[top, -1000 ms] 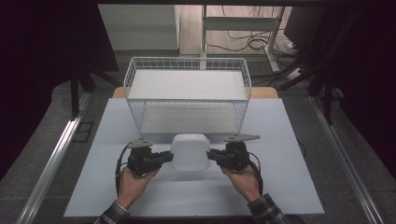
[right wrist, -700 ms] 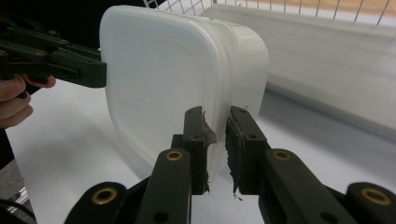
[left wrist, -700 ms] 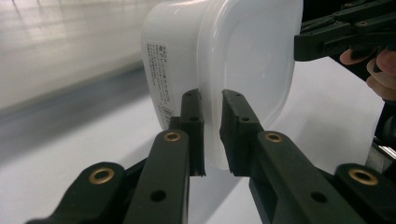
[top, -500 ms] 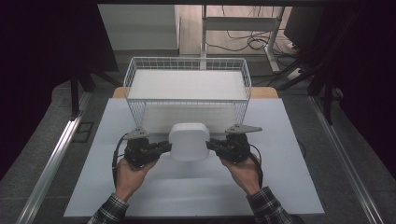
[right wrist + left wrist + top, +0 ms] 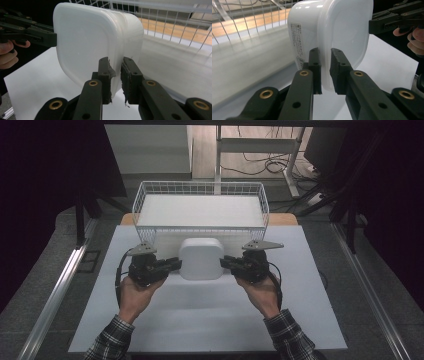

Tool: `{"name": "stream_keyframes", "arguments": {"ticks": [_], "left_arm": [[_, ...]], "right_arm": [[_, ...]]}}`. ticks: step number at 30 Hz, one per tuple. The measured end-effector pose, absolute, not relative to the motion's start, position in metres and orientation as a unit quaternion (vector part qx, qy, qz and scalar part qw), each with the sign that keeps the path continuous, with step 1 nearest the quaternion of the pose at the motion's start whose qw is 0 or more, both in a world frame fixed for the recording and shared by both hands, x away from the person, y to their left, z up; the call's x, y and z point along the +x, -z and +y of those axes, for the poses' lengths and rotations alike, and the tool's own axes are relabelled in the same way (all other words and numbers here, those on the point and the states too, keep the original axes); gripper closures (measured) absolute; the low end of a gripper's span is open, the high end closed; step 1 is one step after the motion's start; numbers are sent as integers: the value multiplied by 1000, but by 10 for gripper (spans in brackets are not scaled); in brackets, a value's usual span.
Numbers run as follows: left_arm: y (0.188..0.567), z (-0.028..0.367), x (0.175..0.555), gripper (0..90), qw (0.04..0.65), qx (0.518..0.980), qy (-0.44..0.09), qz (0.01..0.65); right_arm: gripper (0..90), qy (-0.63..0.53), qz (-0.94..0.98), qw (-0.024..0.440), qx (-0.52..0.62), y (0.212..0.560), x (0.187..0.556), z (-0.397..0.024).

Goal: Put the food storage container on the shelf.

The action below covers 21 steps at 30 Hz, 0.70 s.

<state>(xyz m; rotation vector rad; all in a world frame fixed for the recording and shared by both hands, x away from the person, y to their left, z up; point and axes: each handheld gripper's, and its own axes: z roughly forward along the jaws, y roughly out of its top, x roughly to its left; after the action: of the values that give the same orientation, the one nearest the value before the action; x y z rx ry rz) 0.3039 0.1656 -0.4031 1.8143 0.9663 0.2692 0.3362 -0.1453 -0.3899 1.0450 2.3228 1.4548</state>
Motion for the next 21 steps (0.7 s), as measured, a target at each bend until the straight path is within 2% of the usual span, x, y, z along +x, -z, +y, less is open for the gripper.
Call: {"name": "stream_keyframes", "arguments": {"ticks": [21], "left_arm": [[344,181,319,801,534,736,-147,390]], "right_arm": [[772,-517,777,135,332,326,357,-128]]}}
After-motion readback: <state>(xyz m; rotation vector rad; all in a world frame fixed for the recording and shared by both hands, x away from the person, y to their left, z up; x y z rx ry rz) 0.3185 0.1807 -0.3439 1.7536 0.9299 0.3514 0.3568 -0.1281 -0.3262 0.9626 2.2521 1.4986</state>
